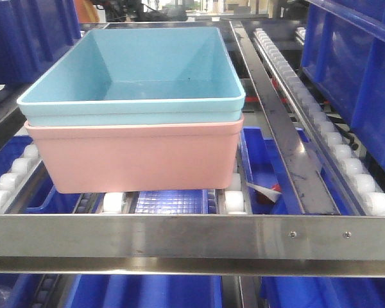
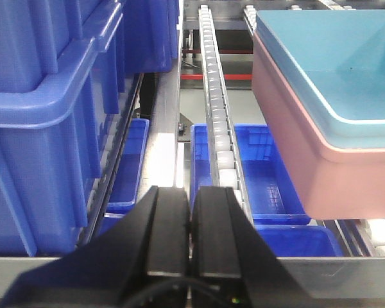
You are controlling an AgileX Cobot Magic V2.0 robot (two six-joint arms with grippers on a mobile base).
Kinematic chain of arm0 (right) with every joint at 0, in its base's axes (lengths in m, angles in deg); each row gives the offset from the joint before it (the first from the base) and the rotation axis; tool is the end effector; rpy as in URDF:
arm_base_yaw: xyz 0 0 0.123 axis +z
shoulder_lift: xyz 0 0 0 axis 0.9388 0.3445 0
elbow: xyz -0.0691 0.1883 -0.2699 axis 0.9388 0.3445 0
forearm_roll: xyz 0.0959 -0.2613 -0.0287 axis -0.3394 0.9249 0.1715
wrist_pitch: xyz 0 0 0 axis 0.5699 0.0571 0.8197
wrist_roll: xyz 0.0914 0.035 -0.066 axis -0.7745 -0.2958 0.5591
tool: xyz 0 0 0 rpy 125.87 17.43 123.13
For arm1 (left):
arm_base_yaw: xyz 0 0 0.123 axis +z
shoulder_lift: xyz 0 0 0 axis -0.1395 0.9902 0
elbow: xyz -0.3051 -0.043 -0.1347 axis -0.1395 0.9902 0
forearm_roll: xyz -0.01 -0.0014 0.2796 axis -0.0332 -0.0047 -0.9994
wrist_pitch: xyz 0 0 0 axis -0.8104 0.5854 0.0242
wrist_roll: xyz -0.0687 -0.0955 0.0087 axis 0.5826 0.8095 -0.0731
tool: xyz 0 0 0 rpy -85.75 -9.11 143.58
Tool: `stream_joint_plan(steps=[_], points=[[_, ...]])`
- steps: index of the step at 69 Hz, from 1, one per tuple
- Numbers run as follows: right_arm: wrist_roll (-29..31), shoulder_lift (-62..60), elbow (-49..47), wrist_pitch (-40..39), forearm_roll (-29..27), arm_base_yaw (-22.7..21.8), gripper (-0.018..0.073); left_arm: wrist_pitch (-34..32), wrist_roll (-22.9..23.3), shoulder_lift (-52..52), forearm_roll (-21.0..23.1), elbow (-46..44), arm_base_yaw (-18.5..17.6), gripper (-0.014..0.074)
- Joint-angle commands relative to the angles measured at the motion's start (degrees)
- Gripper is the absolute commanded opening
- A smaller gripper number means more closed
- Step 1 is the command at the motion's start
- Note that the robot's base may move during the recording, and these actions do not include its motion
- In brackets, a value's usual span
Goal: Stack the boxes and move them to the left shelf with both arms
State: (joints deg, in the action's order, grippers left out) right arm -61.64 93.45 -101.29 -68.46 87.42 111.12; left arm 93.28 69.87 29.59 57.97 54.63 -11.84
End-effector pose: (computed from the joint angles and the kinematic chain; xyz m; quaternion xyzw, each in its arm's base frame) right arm 0.1125 0.0754 0.3160 -0.2278 0.7666 0.1640 0.5775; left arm 0.0603 -0.0067 0.1917 0.0356 0.7194 -0.0272 0.6931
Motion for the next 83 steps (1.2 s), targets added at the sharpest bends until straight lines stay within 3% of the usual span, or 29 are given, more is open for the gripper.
stream_joint_plan(steps=[1, 9, 17, 28, 32, 44, 61, 83], points=[[0.3, -0.2, -1.7, -4.2, 1.6, -0.3, 0.0055, -5.1, -0.3, -0.8, 0.7, 1.4, 0.2, -0.0004], [-0.5, -0.2, -1.7, -4.3, 1.1, -0.3, 0.0055, -5.1, -0.3, -0.8, 0.7, 1.4, 0.2, -0.0004], [2.4, -0.2, -1.7, -3.7, -3.2, -2.9, 0.0055, -5.1, -0.3, -0.8, 0.7, 1.4, 0.2, -0.0004], [12.6, -0.3, -1.1, -5.2, -17.9, -16.0, 0.0055, -5.1, -0.3, -0.8, 0.7, 1.4, 0.2, -0.0004], [15.3, -1.0, 0.3, -7.9, -20.8, -20.7, 0.0055, -5.1, -0.3, -0.8, 0.7, 1.4, 0.2, -0.0004], [15.9, -7.6, 8.5, -17.3, -21.5, -31.8, 0.0055, -5.1, -0.3, -0.8, 0.7, 1.4, 0.2, -0.0004], [15.9, -19.3, 16.7, -17.4, -23.1, -43.1, 0.0055, -5.1, -0.3, -0.8, 0.7, 1.4, 0.2, -0.0004], [15.9, -32.4, 28.1, -20.6, -23.1, -44.9, 0.0055, -5.1, -0.3, -0.8, 0.7, 1.4, 0.2, -0.0004]])
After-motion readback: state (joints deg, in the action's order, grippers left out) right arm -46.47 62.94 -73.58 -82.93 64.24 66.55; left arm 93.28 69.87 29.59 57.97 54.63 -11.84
